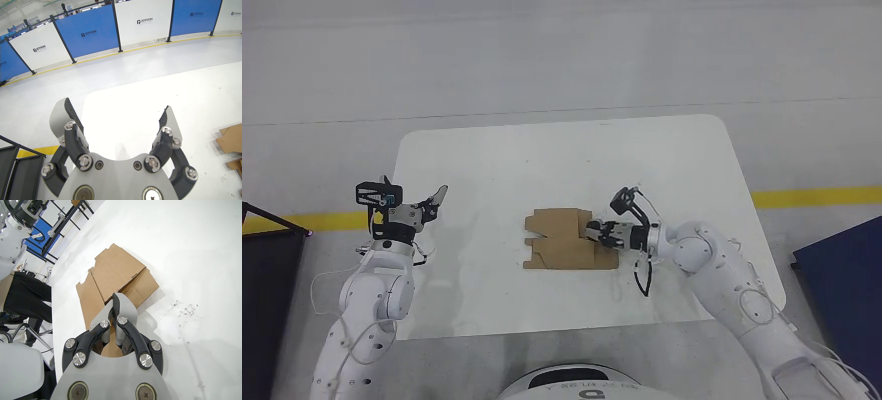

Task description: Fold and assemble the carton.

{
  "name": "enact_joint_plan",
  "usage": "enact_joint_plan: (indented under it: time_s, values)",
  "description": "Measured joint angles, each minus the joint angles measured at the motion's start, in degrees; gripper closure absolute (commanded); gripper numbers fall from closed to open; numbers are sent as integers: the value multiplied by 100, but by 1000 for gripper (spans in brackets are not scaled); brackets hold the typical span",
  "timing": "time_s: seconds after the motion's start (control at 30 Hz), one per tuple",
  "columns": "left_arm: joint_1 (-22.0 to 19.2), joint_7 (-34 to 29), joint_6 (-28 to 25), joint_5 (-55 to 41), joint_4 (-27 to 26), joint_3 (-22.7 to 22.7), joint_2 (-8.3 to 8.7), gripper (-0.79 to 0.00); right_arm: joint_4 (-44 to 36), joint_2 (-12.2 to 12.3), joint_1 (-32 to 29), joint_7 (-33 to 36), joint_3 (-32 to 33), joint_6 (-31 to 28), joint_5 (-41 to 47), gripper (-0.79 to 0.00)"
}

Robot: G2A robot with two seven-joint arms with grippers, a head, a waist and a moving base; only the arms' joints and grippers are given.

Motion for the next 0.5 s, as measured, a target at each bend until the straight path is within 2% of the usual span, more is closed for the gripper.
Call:
enact_joint_plan:
  time_s: [0.2,0.23,0.3,0.4,0.5]
  values:
    - [0,0,0,0,0,0,0,-785,-363,84,-114,-76,261,28,57,0]
    - [0,0,0,0,0,0,0,-785,-447,103,-136,-124,326,69,-31,-114]
    - [0,0,0,0,0,0,0,-785,-681,146,-221,-332,489,267,-438,-280]
    - [0,0,0,0,0,0,0,-785,-799,169,-346,-560,594,510,-730,-329]
    - [0,0,0,0,0,0,0,-785,-615,149,-265,-635,554,794,-838,-342]
